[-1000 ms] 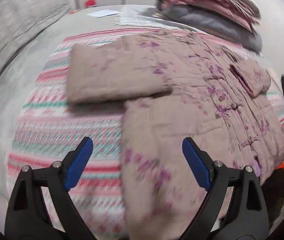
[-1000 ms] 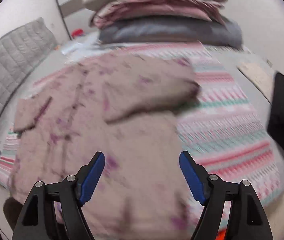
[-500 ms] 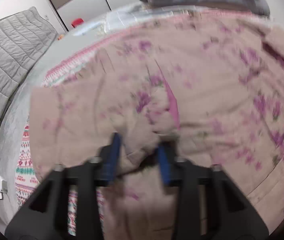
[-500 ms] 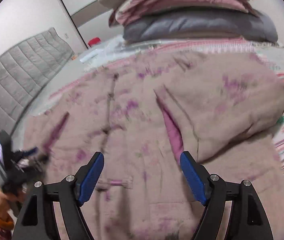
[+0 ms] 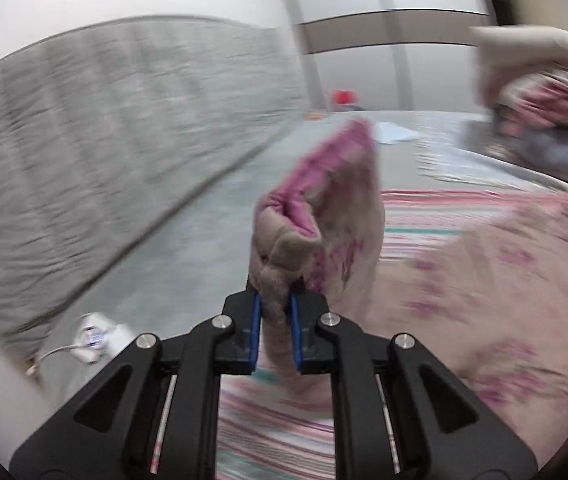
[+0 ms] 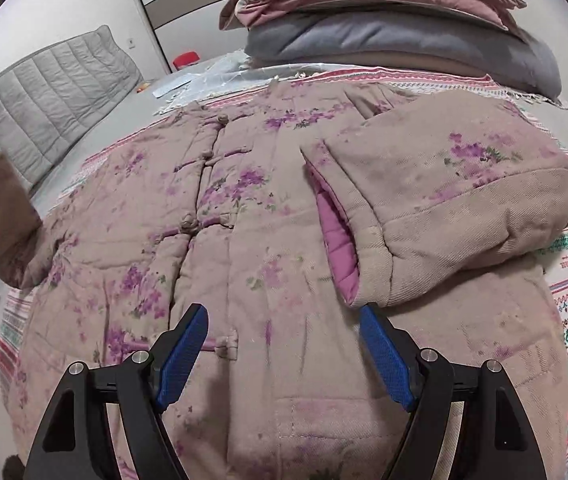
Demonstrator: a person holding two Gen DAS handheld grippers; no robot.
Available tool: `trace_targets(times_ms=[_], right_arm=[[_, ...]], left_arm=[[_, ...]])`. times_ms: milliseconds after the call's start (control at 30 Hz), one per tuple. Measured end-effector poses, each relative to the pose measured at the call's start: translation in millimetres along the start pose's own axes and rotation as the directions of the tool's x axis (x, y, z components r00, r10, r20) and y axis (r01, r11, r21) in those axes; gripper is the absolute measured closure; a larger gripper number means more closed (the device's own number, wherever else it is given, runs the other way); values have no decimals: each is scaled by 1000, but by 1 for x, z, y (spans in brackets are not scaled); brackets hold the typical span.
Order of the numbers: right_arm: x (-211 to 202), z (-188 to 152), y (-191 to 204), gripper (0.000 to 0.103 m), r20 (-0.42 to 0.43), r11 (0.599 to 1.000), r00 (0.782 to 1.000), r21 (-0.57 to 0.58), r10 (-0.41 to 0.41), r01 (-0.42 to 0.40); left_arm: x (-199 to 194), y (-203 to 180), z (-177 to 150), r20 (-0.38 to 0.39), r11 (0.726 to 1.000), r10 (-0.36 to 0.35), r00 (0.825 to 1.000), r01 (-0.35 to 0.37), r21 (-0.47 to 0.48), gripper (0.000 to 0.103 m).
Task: Fold large clothes
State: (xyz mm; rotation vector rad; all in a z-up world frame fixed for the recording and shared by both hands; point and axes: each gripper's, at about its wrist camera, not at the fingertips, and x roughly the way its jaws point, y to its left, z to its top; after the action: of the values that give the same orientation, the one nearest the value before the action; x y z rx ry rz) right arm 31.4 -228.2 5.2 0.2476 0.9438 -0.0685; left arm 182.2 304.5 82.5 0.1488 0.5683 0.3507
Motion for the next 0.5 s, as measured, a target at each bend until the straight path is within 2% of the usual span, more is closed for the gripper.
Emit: trace_targets(times_ms=[67,100,167,200,233,300,333,367,400,433,500], right_arm=[[-3,1,-1,23,11,1000,1000,-6,-12,12],[-4,2,-2,23,18,1000,1000,-7,-19,19],[-7,4,-4,23,27,999,999,-4,-33,33],[-7,5,-6,23,33,999,998,0,-48,48],[-8,7,-9,23,37,998,997,5,-62,62],[-9,12,-14,23,49,994,993,18,-107,107],[-9,14,-16,24,52,992,991,21,-124,124],[-8,17,-18,23,55,988,987,22,-151,150],[-7,20,-19,23,60,983,982,19,-181,180],[-5,23,-19,23,62,979,977,13,-204,203],[2,28,-17,23,58,972,970,-12,-234,235]], left_arm=[[18,26,-1,-15,995,90,996,-91,-34,89],[30,40,-3,-30,987,150,988,-152,-52,89],[56,67,-7,-77,957,274,959,-280,-71,88],[72,80,-12,-131,942,313,941,-325,-84,84],[81,85,-16,-169,936,322,931,-340,-92,78],[87,86,-22,-207,916,366,907,-390,-90,77],[85,82,-26,-194,913,379,905,-400,-79,67],[82,74,-29,-183,921,367,912,-384,-67,59],[80,68,-31,-182,930,347,920,-362,-60,42],[77,58,-34,-185,943,313,932,-328,-52,36],[68,45,-39,-193,964,246,950,-260,-50,36]])
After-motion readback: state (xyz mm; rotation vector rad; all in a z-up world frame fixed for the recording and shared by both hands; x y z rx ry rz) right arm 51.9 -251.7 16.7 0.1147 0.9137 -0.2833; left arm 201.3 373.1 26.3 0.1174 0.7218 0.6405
